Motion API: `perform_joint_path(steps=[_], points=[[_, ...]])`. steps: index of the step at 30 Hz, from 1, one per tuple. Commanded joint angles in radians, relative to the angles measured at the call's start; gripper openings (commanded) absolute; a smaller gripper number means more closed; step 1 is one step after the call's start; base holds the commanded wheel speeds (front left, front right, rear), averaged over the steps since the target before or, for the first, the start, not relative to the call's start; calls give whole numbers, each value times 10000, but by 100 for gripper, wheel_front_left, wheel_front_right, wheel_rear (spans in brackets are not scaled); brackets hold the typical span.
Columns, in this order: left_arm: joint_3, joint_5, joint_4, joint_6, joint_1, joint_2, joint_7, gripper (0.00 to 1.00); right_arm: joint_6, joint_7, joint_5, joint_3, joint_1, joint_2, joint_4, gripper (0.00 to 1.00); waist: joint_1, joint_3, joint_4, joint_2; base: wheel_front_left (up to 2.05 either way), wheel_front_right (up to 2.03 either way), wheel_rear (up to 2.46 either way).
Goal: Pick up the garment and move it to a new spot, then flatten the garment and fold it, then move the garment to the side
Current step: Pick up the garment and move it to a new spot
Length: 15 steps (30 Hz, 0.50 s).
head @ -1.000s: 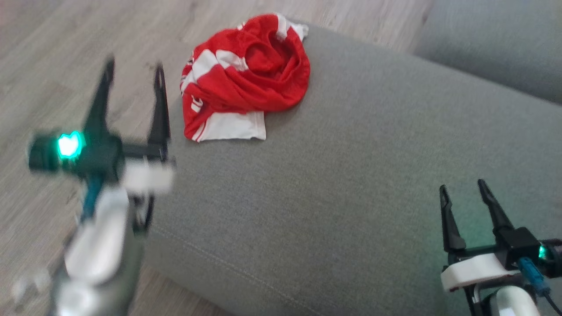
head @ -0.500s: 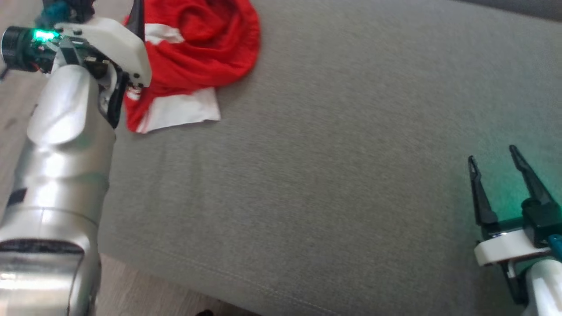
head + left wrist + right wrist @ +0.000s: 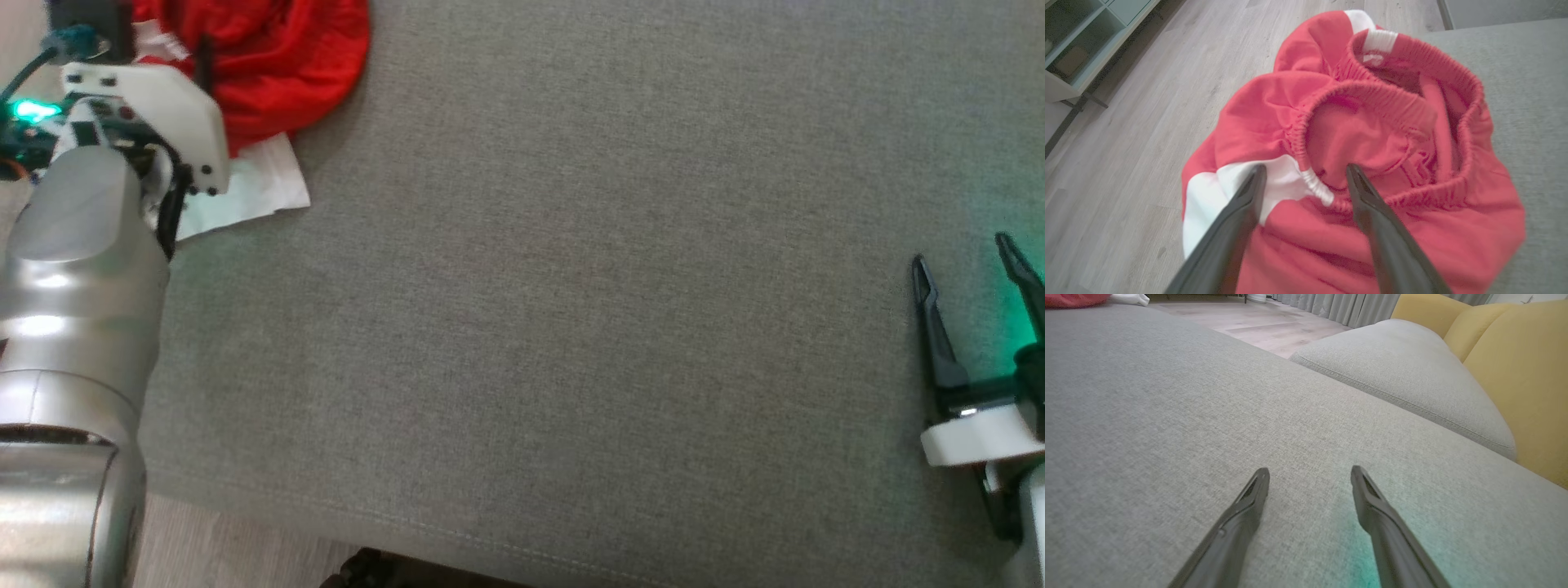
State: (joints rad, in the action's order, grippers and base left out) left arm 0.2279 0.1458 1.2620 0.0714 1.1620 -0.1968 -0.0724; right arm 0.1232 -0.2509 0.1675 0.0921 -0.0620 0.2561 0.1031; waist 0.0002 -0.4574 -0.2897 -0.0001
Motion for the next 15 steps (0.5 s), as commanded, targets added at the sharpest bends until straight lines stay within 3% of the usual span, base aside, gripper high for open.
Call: perform_joint_path(steps=[1,2,8,15], points=[[-107,-34,-124,-183,301,-697,259,33,75,-109,93,-203,-176,143,-250,100,-2,-120,105,1,0,0,0],[-79,-46,-107,-204,320,-702,434,0,75,-109,104,-229,-207,113,-225,100,-2,-111,97,1,0,0,0],[142,-213,-272,-386,895,-781,1812,0,75,-109,65,-534,-335,-126,52,100,-2,447,76,1,0,0,0],[802,-767,-513,-283,1877,-843,2396,0,75,-109,-100,-937,-198,-826,551,100,-2,2115,580,1,0,0,0]])
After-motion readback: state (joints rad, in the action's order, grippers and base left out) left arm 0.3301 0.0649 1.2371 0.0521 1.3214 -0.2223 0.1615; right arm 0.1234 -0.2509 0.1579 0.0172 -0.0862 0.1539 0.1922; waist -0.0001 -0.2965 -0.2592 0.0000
